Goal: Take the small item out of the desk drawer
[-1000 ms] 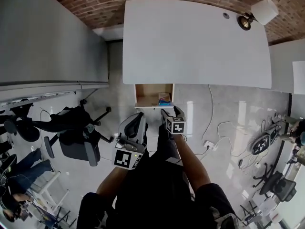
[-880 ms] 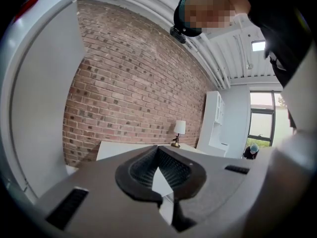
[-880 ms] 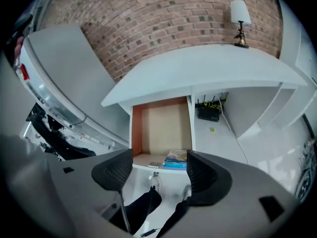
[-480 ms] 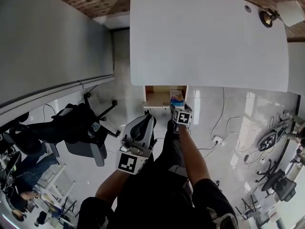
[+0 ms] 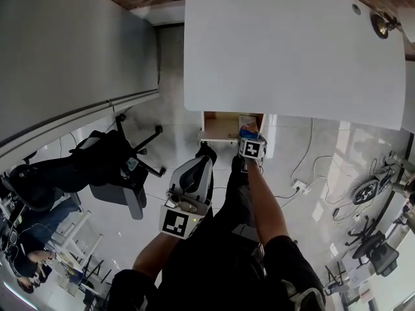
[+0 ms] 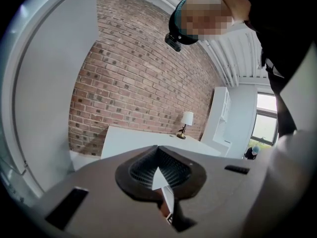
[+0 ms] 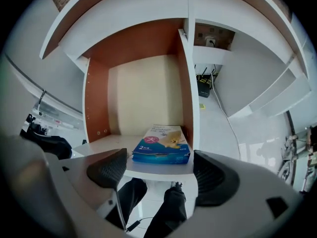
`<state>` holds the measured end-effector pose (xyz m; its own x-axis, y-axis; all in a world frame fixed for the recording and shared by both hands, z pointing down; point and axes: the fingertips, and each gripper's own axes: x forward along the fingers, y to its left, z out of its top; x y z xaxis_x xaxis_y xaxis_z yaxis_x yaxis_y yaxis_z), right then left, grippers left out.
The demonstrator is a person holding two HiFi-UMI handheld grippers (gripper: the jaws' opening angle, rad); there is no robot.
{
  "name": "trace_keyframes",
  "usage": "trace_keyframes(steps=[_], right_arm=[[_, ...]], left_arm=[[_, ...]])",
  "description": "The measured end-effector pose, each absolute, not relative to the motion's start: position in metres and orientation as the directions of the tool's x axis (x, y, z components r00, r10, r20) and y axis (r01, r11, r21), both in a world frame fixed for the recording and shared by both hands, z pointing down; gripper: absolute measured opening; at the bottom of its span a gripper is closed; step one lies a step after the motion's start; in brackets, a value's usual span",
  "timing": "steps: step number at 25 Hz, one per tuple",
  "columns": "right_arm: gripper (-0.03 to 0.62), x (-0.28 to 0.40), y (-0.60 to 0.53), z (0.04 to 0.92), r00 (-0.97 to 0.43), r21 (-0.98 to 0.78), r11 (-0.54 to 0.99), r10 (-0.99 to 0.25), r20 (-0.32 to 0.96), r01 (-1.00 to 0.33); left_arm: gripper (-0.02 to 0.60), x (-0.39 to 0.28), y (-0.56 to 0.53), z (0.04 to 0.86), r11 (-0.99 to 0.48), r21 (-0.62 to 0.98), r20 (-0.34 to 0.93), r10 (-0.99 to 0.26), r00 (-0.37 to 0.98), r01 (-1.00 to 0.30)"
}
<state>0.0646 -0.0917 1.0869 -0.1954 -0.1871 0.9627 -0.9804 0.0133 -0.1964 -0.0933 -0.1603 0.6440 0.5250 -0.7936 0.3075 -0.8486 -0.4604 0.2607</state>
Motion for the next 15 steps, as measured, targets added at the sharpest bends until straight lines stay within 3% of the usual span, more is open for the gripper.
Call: trace_keyframes(steps=[15], right_arm=[[0.397,0.056,-0.097,1.094,-0.215,-0.212,0.036,-0.172,0.961,-0.977]], left_arm=[[0.008,-0.099,-0.146,0.644,-0.431,0.282,0.304,-0.807,0.506,-0.857]])
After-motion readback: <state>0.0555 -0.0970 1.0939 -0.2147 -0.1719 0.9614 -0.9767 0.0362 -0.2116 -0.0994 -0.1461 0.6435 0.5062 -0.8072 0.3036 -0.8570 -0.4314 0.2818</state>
